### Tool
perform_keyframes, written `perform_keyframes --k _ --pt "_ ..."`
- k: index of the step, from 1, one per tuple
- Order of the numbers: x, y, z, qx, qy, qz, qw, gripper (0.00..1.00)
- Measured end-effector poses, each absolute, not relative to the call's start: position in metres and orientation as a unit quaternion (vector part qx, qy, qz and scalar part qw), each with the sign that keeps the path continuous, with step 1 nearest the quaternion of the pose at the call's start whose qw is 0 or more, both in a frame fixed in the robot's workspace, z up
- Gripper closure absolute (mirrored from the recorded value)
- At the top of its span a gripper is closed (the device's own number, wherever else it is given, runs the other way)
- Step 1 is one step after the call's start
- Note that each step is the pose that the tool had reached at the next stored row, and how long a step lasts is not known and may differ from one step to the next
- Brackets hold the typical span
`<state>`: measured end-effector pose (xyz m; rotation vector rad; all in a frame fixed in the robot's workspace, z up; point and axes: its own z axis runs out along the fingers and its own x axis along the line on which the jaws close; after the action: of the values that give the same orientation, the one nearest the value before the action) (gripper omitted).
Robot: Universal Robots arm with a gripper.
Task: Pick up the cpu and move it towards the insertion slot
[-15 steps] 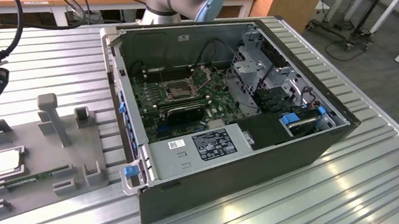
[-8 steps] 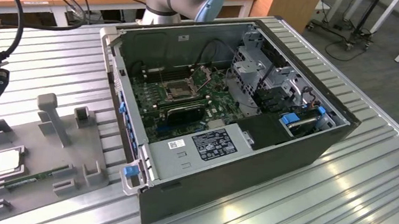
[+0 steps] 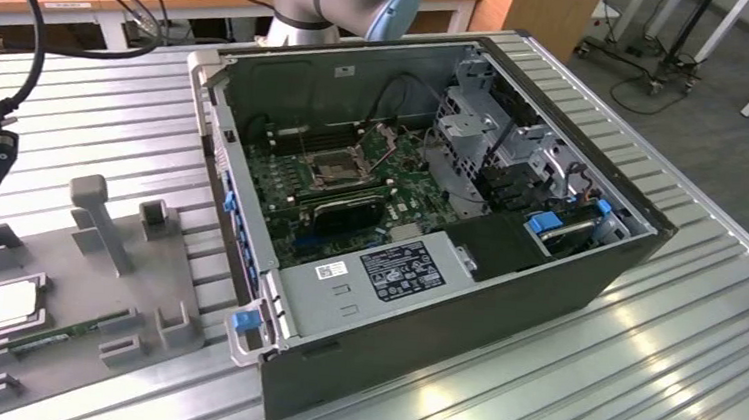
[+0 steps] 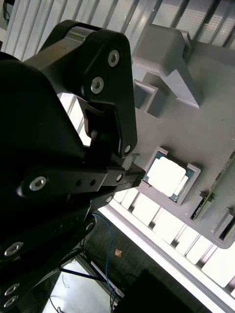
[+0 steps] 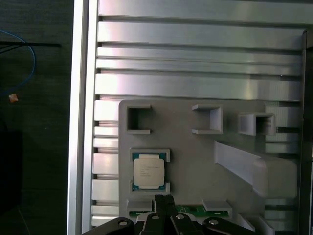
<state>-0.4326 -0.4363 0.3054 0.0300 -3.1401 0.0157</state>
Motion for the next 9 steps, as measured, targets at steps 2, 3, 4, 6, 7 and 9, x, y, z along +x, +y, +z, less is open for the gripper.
perform_keyframes --k 2,3,4,6,7,9 --pt "-0.4326 -0.4363 0.3049 0.01 -1.0 0.005 0.001 0.89" --pt "-0.4326 -0.4363 0.3049 0.01 -1.0 0.005 0.001 0.89" --pt "-0.4326 -0.4363 0.3049 0.01 -1.0 0.005 0.001 0.89" --pt "-0.4326 -0.4363 0.3042 0.01 -1.0 0.005 0.0 0.89" --pt "-0.4327 -0.4364 0.3038 0.009 -1.0 0.005 0.001 0.89" --pt "-0.4327 -0.4366 0.3029 0.01 -1.0 0.005 0.001 0.89"
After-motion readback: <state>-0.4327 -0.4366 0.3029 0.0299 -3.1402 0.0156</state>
